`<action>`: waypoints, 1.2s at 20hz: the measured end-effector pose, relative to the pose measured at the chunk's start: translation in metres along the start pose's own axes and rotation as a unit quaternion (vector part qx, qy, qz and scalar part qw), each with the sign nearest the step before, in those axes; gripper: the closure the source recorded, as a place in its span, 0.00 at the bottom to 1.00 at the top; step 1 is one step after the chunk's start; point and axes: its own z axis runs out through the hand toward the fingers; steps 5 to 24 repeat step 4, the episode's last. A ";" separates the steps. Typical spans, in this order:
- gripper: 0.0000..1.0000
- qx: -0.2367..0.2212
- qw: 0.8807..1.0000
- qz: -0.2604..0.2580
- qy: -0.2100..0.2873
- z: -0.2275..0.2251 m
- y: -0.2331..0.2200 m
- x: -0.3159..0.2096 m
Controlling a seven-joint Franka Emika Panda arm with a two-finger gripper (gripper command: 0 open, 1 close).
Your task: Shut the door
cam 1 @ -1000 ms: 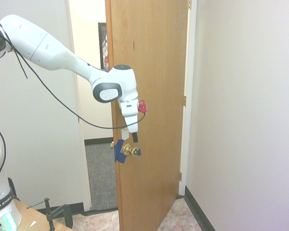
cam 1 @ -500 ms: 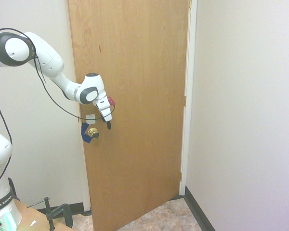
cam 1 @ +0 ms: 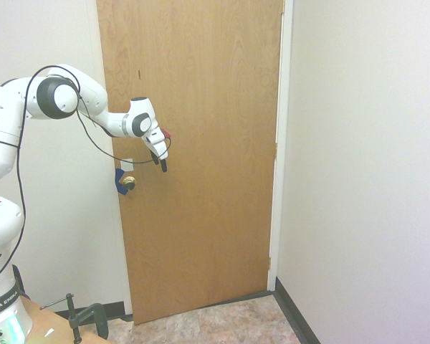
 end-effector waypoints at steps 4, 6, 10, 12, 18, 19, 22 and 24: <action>0.00 -0.045 0.999 -0.006 -0.003 0.002 0.008 0.007; 0.00 -0.045 0.999 -0.006 -0.003 0.002 0.008 0.007; 0.00 -0.045 0.999 -0.006 -0.003 0.002 0.008 0.007; 0.00 -0.045 0.999 -0.006 -0.003 0.002 0.008 0.007; 0.00 -0.045 0.999 -0.006 -0.003 0.002 0.008 0.007; 0.00 -0.045 0.999 -0.006 -0.003 0.002 0.008 0.007; 0.00 -0.045 0.999 -0.006 -0.003 0.002 0.008 0.007; 0.00 -0.045 0.999 -0.006 -0.003 0.002 0.008 0.007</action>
